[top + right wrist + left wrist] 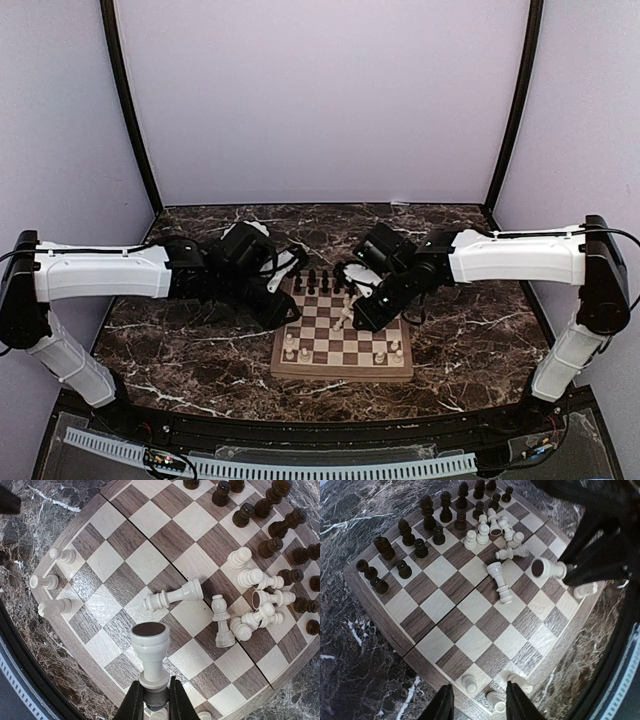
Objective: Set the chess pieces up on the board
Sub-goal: Pass from the right arm to the left
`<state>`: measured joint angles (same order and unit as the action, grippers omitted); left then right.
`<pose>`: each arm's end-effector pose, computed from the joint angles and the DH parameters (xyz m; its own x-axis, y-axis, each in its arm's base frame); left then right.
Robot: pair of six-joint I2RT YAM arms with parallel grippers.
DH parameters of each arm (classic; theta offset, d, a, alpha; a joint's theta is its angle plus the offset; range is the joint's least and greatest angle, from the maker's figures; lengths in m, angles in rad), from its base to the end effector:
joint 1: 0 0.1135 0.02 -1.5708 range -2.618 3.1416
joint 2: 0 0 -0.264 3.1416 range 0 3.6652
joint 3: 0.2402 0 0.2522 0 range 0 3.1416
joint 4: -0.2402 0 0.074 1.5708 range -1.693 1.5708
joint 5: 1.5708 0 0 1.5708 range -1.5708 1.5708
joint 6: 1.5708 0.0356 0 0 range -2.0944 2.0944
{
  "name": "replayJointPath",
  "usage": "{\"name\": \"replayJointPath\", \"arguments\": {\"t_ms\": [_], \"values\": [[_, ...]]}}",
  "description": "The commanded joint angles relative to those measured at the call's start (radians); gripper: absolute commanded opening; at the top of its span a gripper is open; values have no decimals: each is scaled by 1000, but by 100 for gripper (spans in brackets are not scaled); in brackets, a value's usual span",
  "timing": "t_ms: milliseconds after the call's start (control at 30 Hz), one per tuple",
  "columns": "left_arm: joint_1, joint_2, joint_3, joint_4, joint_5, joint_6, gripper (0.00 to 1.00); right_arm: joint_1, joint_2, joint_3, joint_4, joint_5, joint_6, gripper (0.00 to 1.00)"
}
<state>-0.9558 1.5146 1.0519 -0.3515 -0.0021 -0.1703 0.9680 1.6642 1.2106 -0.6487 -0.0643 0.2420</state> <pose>0.1884 -0.2665 0.2417 -0.5518 0.4874 -0.6768 0.7330 0.6704 -0.1148 0.1912 0.2818 0.2252 -0.6921 -0.5837 -0.4247 -0.6928 0.7022 0.1639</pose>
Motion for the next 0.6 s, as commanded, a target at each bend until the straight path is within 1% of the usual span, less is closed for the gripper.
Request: {"name": "replayJointPath", "arguments": {"t_ms": [0,33,67,100,167,233,333,400,567], "values": [[135,-47,37,50,302,-132,39,-3,-32,31,36,-30,-67,11],[161,-33,37,76,367,-182,40,-3,-31,41,38,-37,-83,11],[199,-24,44,127,494,-204,41,-3,-27,52,36,-43,-98,11],[214,4,50,148,553,-246,42,-2,-24,65,33,-47,-116,11],[248,51,72,217,736,-297,43,0,-15,91,26,-55,-145,11],[255,98,93,253,820,-343,45,1,-8,114,18,-63,-170,11],[260,151,99,315,903,-424,49,3,-3,135,17,-80,-187,11],[264,180,89,377,948,-474,50,6,-2,142,20,-88,-186,11],[268,237,102,407,992,-503,49,14,-6,148,26,-91,-197,12]]}}
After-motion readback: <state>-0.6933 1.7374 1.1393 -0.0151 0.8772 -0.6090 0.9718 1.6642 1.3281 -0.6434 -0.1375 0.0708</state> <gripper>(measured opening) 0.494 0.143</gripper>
